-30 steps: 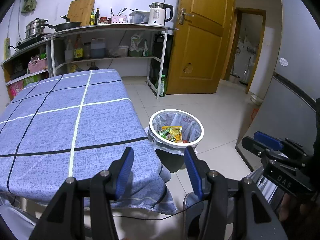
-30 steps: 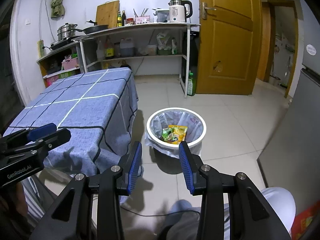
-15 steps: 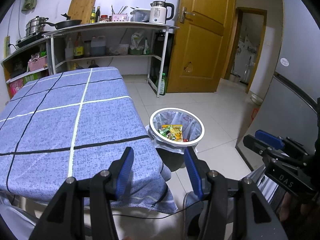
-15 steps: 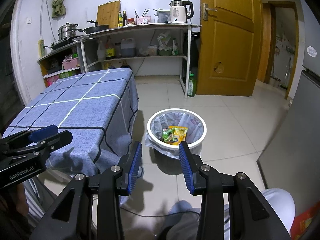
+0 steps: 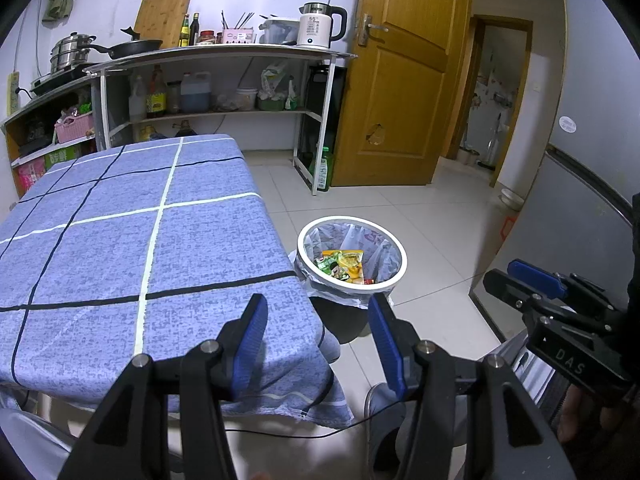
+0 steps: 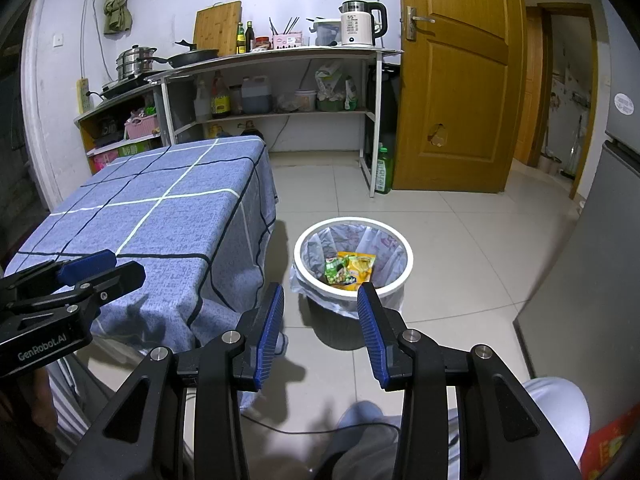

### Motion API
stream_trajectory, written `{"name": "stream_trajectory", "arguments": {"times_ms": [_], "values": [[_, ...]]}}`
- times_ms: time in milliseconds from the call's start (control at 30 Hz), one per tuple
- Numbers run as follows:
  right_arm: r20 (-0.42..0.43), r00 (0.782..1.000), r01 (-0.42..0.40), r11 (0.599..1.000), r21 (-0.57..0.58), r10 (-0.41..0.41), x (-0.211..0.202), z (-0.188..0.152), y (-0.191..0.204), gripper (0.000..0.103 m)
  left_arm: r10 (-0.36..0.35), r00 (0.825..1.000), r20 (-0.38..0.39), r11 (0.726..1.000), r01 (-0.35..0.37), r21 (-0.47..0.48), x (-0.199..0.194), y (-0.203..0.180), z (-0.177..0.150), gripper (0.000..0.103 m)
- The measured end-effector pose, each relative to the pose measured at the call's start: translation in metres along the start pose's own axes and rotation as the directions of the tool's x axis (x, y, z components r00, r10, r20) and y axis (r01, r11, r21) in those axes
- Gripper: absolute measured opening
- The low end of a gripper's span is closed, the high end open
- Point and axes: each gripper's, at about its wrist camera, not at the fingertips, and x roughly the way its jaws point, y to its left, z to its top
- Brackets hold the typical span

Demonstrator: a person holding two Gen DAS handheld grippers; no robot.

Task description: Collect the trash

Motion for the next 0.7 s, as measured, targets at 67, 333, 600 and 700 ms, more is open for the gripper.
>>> {"name": "stream_trajectory", "arguments": {"times_ms": [67,333,600,700], "values": [[0.000,1.000,-0.001,1.000,-0.003,0.001,0.0002,0.0003,-0.0002,0.039,0.002,1.000,0.003,1.000,-0.002,0.001,-0.0001,0.0001,0.0002,0.054],[-0.001,1.000,0.000,1.000,-0.004,0.000,0.0003,0.0004,0.0000,0.039,0.002,1.000,-0.001,1.000,-0.002,-0.004,-0.0002,0.0004,0.0019,0.054],[-0.001,1.000,0.000,1.000,-0.004,0.000,0.0000,0.0002,0.0002,0.039,0.002,1.000,-0.004,1.000,-0.002,-0.002,0.0003,0.0003,0.0019,0.054],[-0.003,1.000,0.001,1.000,-0.004,-0.001,0.0002,0.0004,0.0002,0.039,-0.006,1.000,-0.011,1.000,0.005,-0.007,0.0014,0.0009,0.0019,0.054]]}}
